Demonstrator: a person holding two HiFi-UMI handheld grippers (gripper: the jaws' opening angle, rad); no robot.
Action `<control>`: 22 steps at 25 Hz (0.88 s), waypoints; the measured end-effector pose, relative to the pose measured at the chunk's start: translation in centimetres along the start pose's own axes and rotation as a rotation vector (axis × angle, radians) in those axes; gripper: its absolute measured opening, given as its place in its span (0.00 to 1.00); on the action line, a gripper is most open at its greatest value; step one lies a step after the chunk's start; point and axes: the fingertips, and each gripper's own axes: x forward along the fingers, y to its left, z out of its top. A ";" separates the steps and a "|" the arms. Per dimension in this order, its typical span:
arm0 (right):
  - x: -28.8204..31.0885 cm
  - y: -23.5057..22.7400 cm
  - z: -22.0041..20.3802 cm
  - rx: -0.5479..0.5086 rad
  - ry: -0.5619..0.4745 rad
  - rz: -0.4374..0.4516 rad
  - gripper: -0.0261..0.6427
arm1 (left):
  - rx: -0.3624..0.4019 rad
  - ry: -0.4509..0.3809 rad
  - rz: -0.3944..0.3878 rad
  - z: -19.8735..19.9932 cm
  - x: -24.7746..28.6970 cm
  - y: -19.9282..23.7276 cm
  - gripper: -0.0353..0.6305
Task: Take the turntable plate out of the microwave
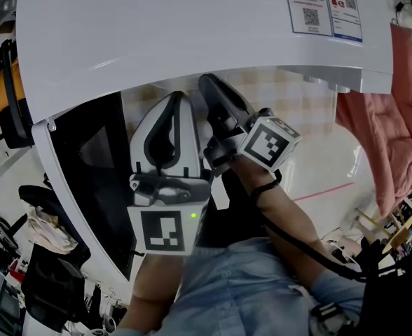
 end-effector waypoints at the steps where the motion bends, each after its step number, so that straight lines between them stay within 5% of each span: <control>1: -0.3 -0.1 -0.2 0.001 0.002 -0.006 0.14 | 0.001 0.001 0.000 0.0 -0.1 -0.1 0.06; 11: -0.6 -0.4 -0.8 0.017 0.011 -0.007 0.15 | 0.001 0.002 -0.017 0.1 -0.1 -0.6 0.06; 14: 0.2 -0.1 -0.4 0.035 0.012 0.005 0.28 | -0.006 -0.004 -0.019 0.5 0.2 -0.4 0.06; 22: 2.5 -0.2 1.2 0.051 -0.005 0.017 0.26 | -0.020 -0.010 -0.013 1.2 1.2 0.7 0.06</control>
